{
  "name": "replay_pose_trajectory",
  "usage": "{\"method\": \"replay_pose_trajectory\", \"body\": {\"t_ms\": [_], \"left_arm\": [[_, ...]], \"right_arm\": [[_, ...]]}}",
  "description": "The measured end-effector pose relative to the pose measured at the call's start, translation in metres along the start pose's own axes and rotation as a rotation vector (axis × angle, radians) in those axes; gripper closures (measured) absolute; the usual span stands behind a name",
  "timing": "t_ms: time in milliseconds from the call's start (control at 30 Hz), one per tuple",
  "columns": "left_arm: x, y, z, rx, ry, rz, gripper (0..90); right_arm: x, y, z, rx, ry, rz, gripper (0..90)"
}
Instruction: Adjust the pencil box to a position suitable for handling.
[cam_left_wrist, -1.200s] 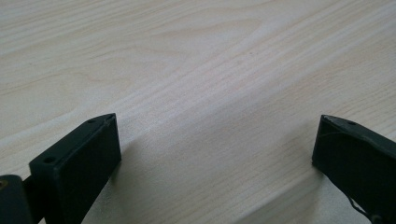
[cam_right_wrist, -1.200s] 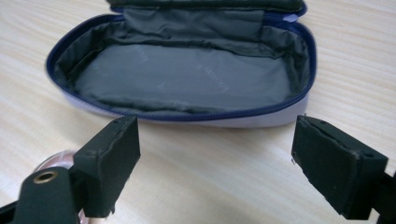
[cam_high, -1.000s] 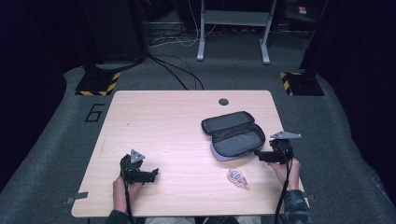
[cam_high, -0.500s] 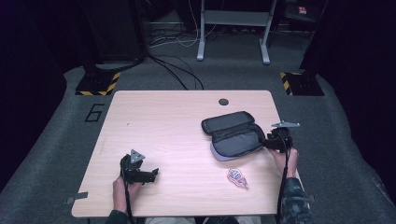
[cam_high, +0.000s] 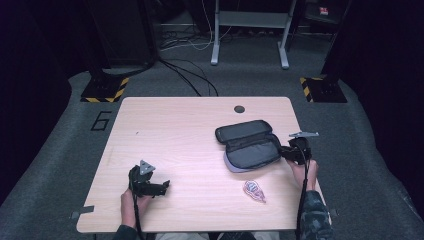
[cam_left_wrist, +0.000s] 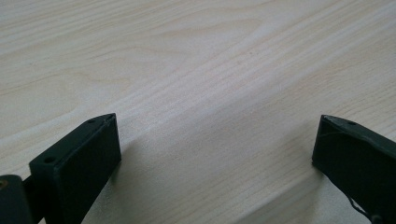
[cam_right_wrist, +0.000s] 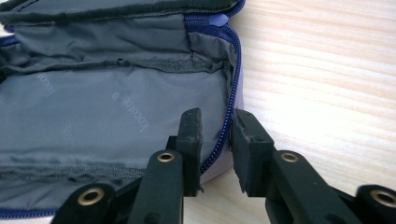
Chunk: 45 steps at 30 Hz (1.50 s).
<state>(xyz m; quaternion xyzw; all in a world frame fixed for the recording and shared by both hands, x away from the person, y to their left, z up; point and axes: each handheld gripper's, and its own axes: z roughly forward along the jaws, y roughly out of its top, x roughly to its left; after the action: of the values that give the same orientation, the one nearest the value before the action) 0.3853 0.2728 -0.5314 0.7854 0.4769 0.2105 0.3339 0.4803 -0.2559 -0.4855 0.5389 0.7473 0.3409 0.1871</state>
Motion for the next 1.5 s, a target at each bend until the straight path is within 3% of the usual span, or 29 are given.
{"method": "replay_pose_trajectory", "body": {"t_ms": [533,567,667,967,1067,1100,1500], "left_arm": [[0.0,0.0,0.0,-0.001,0.0,0.0,0.9],[0.0,0.0,0.0,-0.001,0.0,0.0,0.9],[0.0,0.0,0.0,0.005,-0.003,0.002,0.9],[0.0,0.0,0.0,-0.001,0.0,0.0,1.0],[0.0,0.0,0.0,-0.001,0.0,0.001,1.0],[0.0,0.0,0.0,0.006,-0.004,0.002,1.0],[0.0,0.0,0.0,-0.002,0.0,0.0,1.0]], "right_arm": [[0.026,0.002,0.0,0.01,0.054,0.009,74.3],[0.025,0.003,0.001,0.005,0.057,-0.02,74.4],[0.031,0.003,0.002,0.012,0.06,-0.007,74.9],[0.037,0.004,0.007,0.014,0.056,-0.04,77.9],[0.042,0.004,0.009,0.021,0.059,-0.024,79.1],[0.041,0.003,0.01,0.015,0.06,-0.05,79.2],[0.056,0.004,0.014,0.016,0.077,-0.067,80.4]]}}
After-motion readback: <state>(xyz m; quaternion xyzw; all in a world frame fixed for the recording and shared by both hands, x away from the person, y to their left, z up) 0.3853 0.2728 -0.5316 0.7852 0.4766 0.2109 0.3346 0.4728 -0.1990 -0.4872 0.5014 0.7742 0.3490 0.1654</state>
